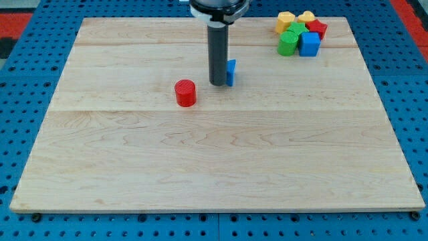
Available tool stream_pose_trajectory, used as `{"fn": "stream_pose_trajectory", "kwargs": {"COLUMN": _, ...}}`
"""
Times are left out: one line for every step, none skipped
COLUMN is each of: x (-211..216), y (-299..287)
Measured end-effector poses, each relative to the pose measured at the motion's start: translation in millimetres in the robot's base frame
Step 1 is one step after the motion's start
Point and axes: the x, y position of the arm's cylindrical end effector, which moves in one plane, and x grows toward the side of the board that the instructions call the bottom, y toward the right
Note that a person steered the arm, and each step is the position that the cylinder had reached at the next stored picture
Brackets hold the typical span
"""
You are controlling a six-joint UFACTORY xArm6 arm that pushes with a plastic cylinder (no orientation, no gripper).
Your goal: Slide the blue triangle towards the center right of the board
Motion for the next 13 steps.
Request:
{"fn": "stream_pose_trajectory", "kwargs": {"x": -4, "y": 12}}
{"fn": "stream_pose_trajectory", "kwargs": {"x": -5, "y": 22}}
{"fn": "stream_pose_trajectory", "kwargs": {"x": -17, "y": 31}}
{"fn": "stream_pose_trajectory", "kwargs": {"x": -41, "y": 34}}
{"fn": "stream_pose_trajectory", "kwargs": {"x": -50, "y": 34}}
{"fn": "stream_pose_trajectory", "kwargs": {"x": -65, "y": 34}}
{"fn": "stream_pose_trajectory", "kwargs": {"x": -72, "y": 33}}
{"fn": "stream_pose_trajectory", "kwargs": {"x": -78, "y": 11}}
{"fn": "stream_pose_trajectory", "kwargs": {"x": -102, "y": -36}}
{"fn": "stream_pose_trajectory", "kwargs": {"x": -135, "y": -10}}
{"fn": "stream_pose_trajectory", "kwargs": {"x": -140, "y": 48}}
{"fn": "stream_pose_trajectory", "kwargs": {"x": -138, "y": 47}}
{"fn": "stream_pose_trajectory", "kwargs": {"x": -138, "y": 47}}
